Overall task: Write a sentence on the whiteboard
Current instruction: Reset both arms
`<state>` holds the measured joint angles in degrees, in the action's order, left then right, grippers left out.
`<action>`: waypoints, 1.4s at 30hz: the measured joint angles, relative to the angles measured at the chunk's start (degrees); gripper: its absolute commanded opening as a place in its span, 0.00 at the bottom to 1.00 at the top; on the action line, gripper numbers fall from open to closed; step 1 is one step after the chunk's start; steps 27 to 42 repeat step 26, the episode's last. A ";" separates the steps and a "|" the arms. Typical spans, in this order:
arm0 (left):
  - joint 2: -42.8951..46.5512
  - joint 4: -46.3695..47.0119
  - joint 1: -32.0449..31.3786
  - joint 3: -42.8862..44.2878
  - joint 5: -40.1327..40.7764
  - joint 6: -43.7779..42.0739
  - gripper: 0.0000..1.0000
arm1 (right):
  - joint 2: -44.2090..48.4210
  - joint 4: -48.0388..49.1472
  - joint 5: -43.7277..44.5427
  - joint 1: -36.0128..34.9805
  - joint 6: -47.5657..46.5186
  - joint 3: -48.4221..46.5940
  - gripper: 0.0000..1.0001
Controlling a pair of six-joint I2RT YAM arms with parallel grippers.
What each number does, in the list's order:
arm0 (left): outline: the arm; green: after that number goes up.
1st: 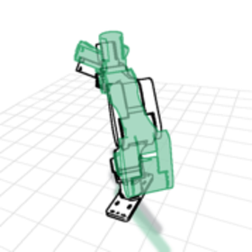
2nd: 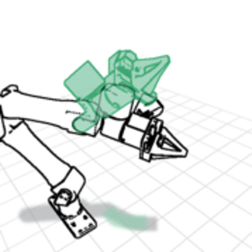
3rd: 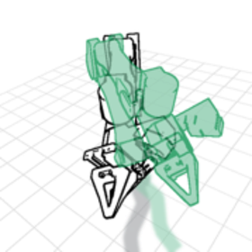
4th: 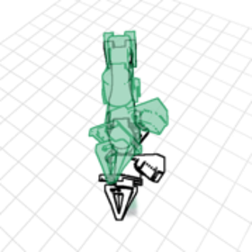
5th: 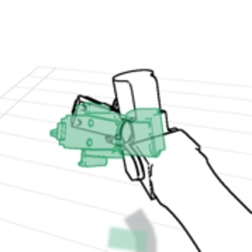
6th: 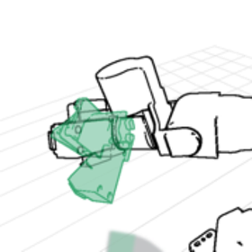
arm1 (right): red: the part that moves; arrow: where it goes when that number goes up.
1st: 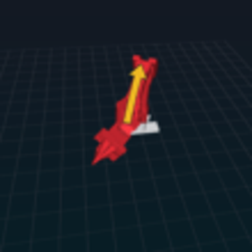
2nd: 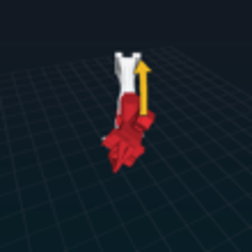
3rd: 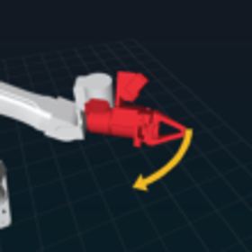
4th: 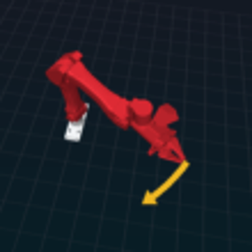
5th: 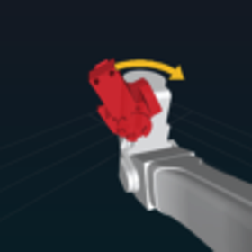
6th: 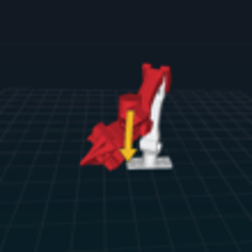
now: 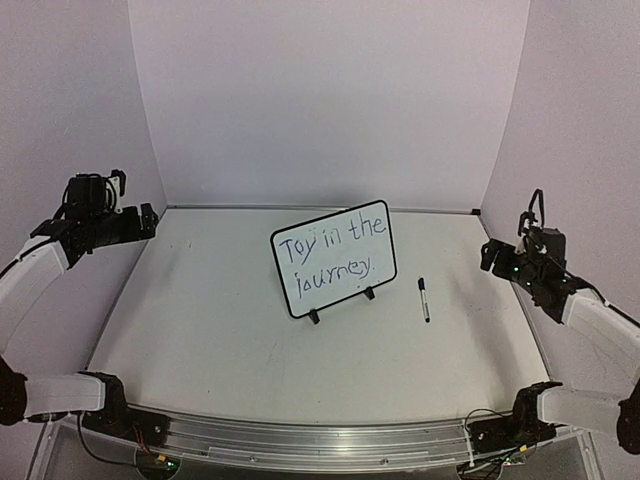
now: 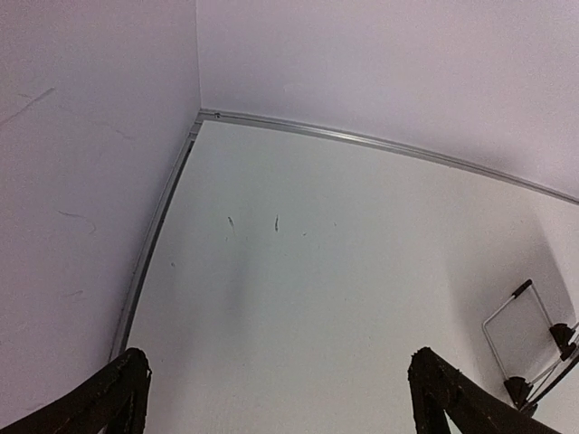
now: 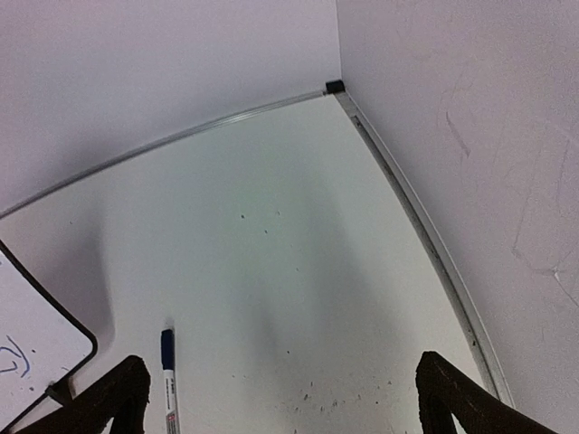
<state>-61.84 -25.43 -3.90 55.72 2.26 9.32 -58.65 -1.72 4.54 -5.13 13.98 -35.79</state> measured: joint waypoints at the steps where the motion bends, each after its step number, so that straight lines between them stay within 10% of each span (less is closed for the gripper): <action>1: 1.51 0.44 0.00 -0.50 0.35 -0.37 0.99 | 2.32 1.44 -0.31 0.00 -0.15 1.49 0.98; 13: 10.71 3.52 0.00 -4.76 6.05 -1.40 0.99 | 19.17 10.25 0.22 0.00 -1.31 19.08 0.98; 42: 10.84 3.98 0.00 -5.66 6.97 -2.08 0.99 | 20.50 12.81 0.79 0.00 -1.79 20.61 0.98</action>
